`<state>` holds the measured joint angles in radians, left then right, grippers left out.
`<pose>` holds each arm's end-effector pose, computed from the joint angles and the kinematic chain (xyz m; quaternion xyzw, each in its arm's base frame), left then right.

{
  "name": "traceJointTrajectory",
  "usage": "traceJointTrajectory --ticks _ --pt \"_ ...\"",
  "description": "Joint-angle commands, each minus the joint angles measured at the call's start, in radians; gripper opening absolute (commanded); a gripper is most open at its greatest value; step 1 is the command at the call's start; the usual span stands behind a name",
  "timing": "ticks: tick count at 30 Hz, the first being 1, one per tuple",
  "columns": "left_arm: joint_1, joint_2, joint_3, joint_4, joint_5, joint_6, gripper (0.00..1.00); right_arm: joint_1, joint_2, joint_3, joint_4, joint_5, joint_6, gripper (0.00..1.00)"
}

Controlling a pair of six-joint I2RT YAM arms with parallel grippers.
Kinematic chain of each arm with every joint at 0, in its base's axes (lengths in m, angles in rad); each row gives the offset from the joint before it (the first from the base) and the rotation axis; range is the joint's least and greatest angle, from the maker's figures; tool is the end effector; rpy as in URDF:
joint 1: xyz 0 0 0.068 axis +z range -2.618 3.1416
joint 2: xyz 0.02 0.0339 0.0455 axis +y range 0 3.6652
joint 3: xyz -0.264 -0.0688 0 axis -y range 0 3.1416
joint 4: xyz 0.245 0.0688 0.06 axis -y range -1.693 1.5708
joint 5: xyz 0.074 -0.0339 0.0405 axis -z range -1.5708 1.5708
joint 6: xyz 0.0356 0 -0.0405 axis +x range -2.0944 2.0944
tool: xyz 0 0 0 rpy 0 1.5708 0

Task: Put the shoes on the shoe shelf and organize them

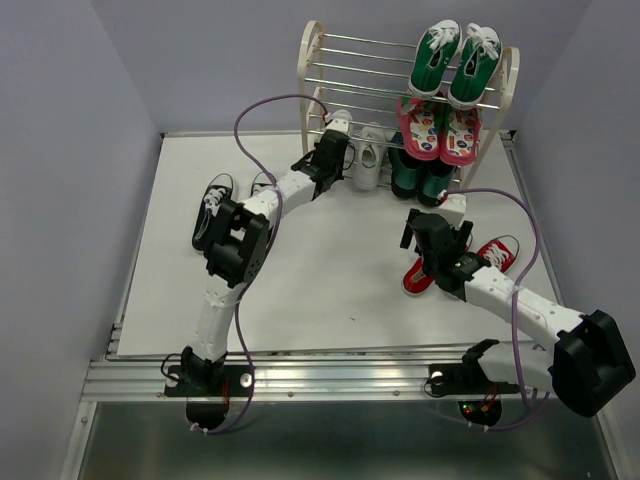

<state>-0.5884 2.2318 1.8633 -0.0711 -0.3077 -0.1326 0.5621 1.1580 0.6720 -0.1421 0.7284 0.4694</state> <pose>0.4468 -0.2851 0.2437 0.1085 0.8313 -0.0657 0.5412 0.2158 0.1079 0.2348 0.1230 0.8391 -0.0668 0.5256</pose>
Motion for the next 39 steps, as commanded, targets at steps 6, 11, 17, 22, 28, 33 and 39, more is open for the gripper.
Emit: traceJointTrajectory --ticks 6,11,17,22,28,33,39 --pt "0.006 0.026 0.151 0.117 -0.005 0.037 0.00 -0.002 -0.012 -0.003 0.045 0.068 -0.031 1.00" --pt "0.007 0.058 0.188 0.108 -0.024 0.039 0.00 -0.002 -0.009 -0.002 0.055 0.069 -0.041 1.00" --pt "0.013 0.083 0.206 0.100 -0.031 0.033 0.00 -0.002 -0.004 0.001 0.053 0.080 -0.046 1.00" --pt "0.018 0.103 0.223 0.113 -0.022 0.031 0.02 -0.002 -0.012 -0.003 0.058 0.077 -0.046 1.00" --pt "0.021 0.124 0.244 0.122 -0.019 0.033 0.14 -0.002 -0.004 -0.008 0.062 0.072 -0.044 1.00" --pt "0.024 0.135 0.246 0.126 -0.018 0.021 0.29 -0.002 -0.004 -0.011 0.064 0.071 -0.041 1.00" --pt "0.024 0.123 0.220 0.132 -0.010 0.013 0.54 -0.002 0.000 -0.011 0.065 0.069 -0.040 1.00"
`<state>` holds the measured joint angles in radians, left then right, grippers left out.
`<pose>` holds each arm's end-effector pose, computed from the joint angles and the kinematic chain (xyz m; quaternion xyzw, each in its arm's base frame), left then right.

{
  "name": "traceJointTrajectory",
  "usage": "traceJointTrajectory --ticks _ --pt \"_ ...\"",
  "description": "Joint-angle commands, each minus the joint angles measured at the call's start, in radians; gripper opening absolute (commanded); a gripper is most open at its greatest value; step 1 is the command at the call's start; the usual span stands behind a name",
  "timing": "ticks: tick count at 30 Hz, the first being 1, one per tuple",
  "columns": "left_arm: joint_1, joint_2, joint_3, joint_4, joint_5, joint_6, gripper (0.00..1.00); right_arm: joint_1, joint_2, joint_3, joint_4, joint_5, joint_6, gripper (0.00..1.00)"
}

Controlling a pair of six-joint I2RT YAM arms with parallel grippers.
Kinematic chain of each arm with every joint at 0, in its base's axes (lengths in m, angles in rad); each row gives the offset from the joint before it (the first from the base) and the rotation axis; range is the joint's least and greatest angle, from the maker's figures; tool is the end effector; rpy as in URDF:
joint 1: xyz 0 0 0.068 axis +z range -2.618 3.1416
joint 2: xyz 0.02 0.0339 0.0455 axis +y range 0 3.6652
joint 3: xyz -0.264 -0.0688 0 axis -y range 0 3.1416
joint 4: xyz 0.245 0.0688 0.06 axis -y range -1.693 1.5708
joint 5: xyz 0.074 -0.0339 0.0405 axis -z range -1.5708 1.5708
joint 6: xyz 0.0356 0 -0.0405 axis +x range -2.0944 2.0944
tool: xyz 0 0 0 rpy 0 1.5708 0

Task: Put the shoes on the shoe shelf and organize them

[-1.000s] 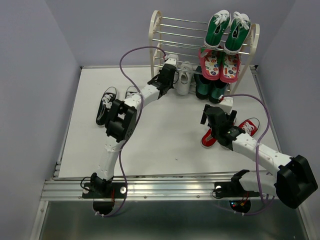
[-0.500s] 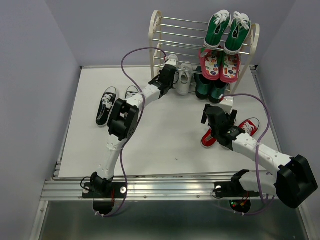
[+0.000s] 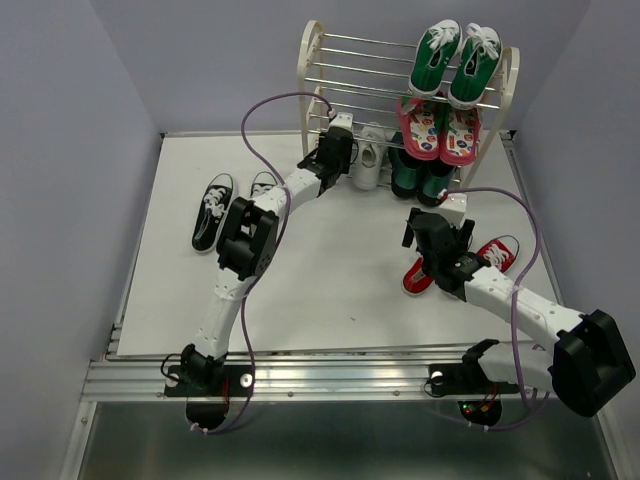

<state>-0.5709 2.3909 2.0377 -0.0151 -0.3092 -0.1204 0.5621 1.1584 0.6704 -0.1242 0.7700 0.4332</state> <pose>0.4807 -0.2959 0.2263 0.0971 0.8137 -0.0699 0.5689 0.2164 0.1070 0.2363 0.1199 0.8318 -0.0888 0.5346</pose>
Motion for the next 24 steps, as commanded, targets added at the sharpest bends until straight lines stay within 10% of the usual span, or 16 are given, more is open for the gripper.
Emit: traceJointTrajectory --ticks 1,8,14,24 --pt "0.006 -0.044 0.036 0.079 -0.007 -0.002 0.56 -0.002 -0.002 -0.009 0.046 0.026 -0.004 1.00" --pt "0.005 -0.110 -0.033 0.101 0.021 -0.018 0.68 -0.002 -0.026 -0.017 0.047 0.009 0.002 1.00" --pt "-0.004 -0.218 -0.158 0.110 0.036 -0.042 0.99 -0.002 -0.077 -0.022 0.029 -0.032 0.019 1.00" --pt "-0.073 -0.493 -0.470 0.127 0.071 -0.090 0.99 -0.002 -0.138 -0.014 -0.080 -0.113 0.085 1.00"
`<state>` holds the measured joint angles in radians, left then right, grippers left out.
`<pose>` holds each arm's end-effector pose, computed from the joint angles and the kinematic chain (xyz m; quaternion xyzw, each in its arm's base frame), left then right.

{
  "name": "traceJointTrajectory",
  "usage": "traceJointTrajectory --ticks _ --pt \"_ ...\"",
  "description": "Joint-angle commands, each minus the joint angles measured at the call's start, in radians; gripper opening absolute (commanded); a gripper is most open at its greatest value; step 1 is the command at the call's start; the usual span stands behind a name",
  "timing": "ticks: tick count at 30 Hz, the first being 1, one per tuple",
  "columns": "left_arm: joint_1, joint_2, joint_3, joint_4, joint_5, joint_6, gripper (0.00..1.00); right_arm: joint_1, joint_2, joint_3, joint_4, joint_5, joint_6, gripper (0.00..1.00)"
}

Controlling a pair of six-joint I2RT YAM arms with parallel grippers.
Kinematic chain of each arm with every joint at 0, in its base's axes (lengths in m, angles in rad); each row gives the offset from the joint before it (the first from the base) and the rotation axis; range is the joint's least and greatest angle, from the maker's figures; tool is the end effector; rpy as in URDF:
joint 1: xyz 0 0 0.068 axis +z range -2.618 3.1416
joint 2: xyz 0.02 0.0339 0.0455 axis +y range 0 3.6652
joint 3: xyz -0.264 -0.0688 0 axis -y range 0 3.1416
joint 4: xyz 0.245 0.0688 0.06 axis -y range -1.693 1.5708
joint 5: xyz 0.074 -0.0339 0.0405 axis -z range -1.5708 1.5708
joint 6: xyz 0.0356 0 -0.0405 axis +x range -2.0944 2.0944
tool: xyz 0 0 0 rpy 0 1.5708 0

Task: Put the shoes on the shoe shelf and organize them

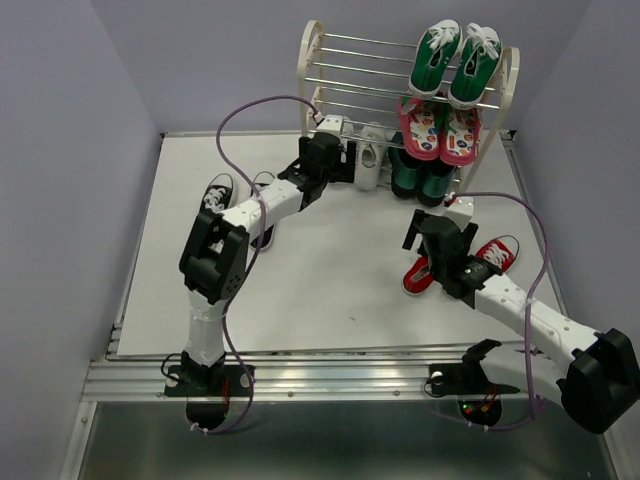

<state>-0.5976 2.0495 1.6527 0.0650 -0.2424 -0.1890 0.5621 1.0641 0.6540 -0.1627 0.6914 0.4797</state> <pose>0.4127 -0.2706 0.2731 0.0952 0.8056 -0.1300 0.5701 0.2031 0.1011 0.2467 0.1280 0.8321 -0.0340 0.5386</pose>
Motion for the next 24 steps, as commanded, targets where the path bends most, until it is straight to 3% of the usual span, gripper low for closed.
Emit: traceJointTrajectory --ticks 1,7,13,20,24 --pt "-0.059 -0.179 -0.115 0.047 -0.003 -0.026 0.99 -0.002 -0.050 0.001 -0.050 -0.050 0.045 1.00" --pt "-0.125 -0.415 -0.395 0.035 -0.040 -0.102 0.99 -0.002 -0.119 -0.007 -0.133 -0.127 0.077 1.00" --pt "-0.131 -0.632 -0.677 -0.031 -0.034 -0.242 0.99 -0.002 -0.190 0.012 -0.346 -0.145 0.192 1.00" --pt "-0.137 -0.794 -0.856 -0.079 -0.063 -0.362 0.99 -0.002 -0.219 0.027 -0.497 -0.194 0.299 1.00" --pt "-0.137 -0.880 -0.912 -0.073 -0.083 -0.372 0.99 -0.002 -0.199 0.015 -0.494 -0.242 0.332 1.00"
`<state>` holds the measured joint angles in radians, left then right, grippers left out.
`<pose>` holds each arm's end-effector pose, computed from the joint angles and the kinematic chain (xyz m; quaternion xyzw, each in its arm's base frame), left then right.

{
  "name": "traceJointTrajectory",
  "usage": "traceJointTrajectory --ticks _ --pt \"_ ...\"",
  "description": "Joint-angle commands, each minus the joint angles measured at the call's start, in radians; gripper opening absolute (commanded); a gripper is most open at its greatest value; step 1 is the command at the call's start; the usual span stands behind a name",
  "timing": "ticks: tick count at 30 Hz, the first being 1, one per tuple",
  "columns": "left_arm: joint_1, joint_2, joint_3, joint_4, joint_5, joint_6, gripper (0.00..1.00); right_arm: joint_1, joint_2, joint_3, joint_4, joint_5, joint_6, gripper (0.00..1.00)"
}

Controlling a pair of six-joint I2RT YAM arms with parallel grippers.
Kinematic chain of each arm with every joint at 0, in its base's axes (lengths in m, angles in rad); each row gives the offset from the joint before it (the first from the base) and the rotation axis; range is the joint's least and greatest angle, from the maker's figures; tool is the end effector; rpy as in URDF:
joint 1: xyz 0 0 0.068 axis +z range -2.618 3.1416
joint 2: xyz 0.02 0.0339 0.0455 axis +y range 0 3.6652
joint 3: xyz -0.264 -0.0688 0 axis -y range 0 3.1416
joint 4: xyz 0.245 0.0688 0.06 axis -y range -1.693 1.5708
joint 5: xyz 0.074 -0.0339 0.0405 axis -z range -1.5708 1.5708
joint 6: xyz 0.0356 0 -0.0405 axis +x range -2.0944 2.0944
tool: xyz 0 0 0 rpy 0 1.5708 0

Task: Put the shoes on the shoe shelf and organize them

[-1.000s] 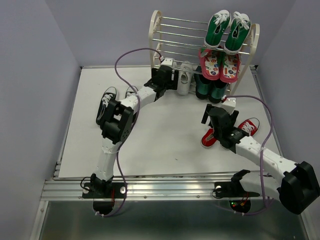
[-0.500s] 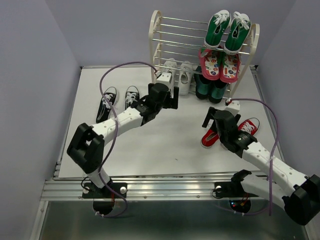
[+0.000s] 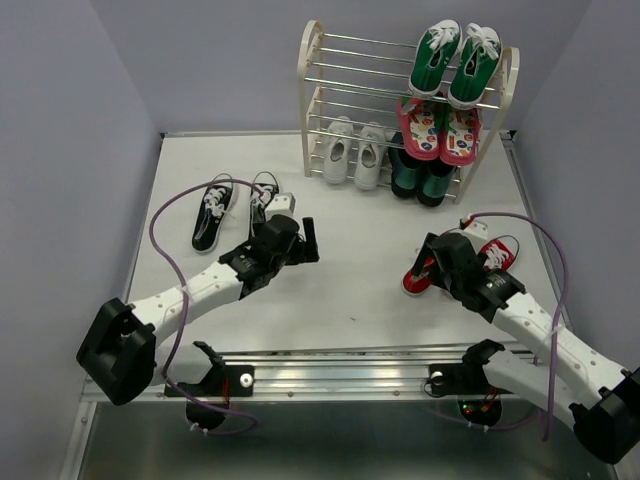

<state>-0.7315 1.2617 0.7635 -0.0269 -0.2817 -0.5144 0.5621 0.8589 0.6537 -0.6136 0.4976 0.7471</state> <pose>0.2129 -0.1778 0.2464 0.0232 0.8604 -0.1897 0.4725 0.1542 0.0770 0.2453 0.1733 0.8893 0.0350 0.4218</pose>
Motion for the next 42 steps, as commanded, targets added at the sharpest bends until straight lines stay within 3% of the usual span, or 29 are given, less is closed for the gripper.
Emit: traceJointTrajectory --ticks 1,5,11,18,26,30,42 --pt "-0.003 -0.107 -0.026 0.021 -0.050 -0.047 0.99 -0.002 0.014 0.017 -0.041 -0.060 0.069 1.00" --pt "-0.005 -0.171 -0.046 0.003 -0.091 -0.050 0.99 -0.002 0.042 0.018 -0.008 -0.096 0.087 1.00" --pt "0.040 -0.144 -0.020 -0.132 -0.185 -0.079 0.99 -0.002 0.046 0.027 0.021 -0.103 0.071 1.00" --pt "0.118 -0.099 -0.035 -0.042 -0.200 -0.001 0.99 -0.002 0.072 0.066 0.031 -0.087 0.034 1.00" --pt "0.277 -0.038 -0.038 0.090 -0.088 0.137 0.99 -0.002 0.164 0.174 0.040 -0.100 -0.069 1.00" --pt "0.326 -0.019 -0.049 0.145 0.048 0.213 0.99 -0.002 0.213 0.208 0.058 -0.099 -0.100 1.00" --pt "0.389 0.143 -0.012 0.173 0.067 0.237 0.99 -0.002 0.351 0.305 0.144 -0.110 -0.195 1.00"
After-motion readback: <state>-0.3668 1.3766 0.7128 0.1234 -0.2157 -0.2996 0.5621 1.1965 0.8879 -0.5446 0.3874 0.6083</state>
